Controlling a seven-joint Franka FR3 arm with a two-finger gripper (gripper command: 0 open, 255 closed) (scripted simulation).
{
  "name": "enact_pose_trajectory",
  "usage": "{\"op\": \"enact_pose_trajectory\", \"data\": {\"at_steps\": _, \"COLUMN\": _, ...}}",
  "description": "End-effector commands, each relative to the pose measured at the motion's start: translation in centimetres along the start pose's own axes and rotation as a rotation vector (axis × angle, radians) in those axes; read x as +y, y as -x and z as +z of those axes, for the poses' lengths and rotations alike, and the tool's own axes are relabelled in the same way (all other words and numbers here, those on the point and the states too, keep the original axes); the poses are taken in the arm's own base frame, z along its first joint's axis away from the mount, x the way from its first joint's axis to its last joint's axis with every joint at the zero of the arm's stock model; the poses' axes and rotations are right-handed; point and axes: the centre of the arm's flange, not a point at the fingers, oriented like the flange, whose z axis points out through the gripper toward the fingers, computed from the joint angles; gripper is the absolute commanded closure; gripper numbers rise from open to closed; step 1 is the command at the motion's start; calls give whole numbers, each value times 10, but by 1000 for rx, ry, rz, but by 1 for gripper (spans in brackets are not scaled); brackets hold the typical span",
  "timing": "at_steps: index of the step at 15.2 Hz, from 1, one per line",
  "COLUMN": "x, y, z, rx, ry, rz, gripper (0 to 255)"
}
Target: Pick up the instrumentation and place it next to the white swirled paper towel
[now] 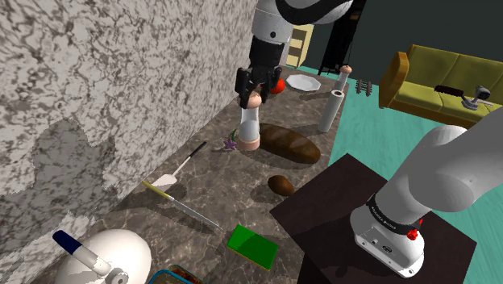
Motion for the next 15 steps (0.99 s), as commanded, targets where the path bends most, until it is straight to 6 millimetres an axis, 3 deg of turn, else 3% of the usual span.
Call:
{"op": "enact_pose_trajectory", "data": {"at_steps": 1, "x": -1, "y": 1, "z": -11, "rx": 0, "ry": 0, "rz": 0, "gripper": 255}}
{"op": "enact_pose_trajectory", "data": {"at_steps": 15, "x": -13, "y": -1, "z": -83, "rx": 0, "ry": 0, "rz": 0, "gripper": 255}}
